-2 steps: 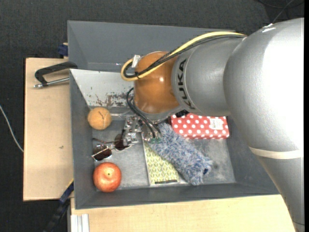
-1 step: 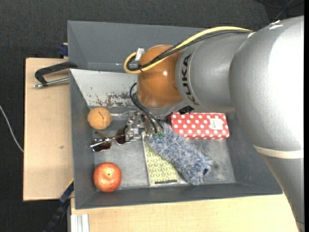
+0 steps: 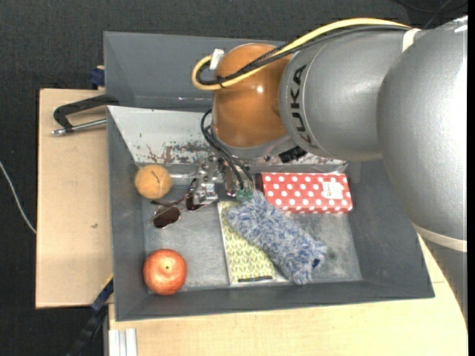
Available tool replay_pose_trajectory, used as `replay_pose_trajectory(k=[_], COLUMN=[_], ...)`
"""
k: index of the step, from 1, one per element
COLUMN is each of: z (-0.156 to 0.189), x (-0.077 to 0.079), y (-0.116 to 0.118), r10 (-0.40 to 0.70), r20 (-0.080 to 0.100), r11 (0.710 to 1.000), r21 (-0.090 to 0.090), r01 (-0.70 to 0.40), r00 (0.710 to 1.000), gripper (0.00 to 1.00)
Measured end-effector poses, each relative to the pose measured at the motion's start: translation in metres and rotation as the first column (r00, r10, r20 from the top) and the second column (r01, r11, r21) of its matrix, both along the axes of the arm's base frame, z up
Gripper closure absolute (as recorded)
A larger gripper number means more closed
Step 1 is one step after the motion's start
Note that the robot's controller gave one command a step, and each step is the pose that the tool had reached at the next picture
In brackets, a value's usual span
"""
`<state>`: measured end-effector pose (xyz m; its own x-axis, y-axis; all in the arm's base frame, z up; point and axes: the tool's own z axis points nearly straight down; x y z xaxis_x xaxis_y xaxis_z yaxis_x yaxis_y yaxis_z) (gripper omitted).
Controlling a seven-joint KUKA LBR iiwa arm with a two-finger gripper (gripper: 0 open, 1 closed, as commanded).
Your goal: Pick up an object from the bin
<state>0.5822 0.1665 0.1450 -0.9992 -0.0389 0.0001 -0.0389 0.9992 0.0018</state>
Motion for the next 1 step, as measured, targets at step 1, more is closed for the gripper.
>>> replay_pose_trajectory(k=[1], z=[0.0561], x=[0.0071], y=[-0.0026], r10=[-0.010], r20=[0.011], r11=[1.000], r21=[0.002], r01=[0.010], r00=[1.000], gripper=[1.00])
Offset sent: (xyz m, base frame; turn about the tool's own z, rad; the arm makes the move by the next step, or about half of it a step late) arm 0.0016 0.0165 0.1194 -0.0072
